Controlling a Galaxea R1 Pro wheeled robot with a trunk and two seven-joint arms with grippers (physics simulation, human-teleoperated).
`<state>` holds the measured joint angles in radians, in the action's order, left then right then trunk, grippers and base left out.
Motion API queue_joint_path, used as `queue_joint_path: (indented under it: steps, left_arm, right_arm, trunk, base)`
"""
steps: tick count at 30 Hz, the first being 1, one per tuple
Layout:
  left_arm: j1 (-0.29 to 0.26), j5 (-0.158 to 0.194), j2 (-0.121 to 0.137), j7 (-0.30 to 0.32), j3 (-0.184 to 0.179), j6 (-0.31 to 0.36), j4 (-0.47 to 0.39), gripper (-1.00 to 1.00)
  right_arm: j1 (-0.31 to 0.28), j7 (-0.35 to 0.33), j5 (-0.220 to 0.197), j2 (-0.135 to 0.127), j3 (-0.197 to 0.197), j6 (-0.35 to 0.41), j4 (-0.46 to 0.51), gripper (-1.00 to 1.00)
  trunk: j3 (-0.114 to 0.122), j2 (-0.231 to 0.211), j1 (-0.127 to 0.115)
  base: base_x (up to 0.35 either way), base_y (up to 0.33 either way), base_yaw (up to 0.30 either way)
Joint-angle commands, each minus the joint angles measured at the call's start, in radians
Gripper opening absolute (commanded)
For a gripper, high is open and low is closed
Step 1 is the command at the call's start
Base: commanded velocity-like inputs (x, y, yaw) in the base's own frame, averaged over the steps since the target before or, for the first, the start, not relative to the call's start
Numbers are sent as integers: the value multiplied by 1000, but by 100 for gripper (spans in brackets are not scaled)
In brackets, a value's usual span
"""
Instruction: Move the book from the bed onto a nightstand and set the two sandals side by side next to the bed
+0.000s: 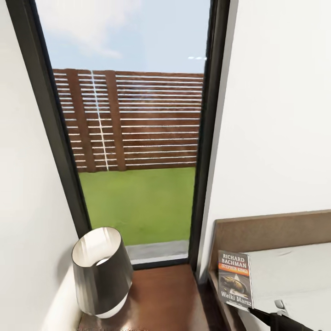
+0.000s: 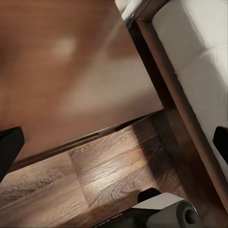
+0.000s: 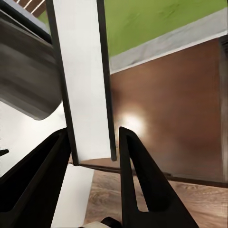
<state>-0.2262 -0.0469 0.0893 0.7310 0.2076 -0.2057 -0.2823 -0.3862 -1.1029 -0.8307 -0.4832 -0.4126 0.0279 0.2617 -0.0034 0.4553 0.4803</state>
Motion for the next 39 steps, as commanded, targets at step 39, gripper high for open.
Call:
queue_joint_path:
  steps: [39]
  left_arm:
    - [-1, -5, 0, 4, 6, -4, 2, 100]
  right_arm:
    - [-1, -7, -14, -2, -3, 3, 1, -100]
  trunk:
    - [0, 1, 0]
  base:
    - [0, 0, 153]
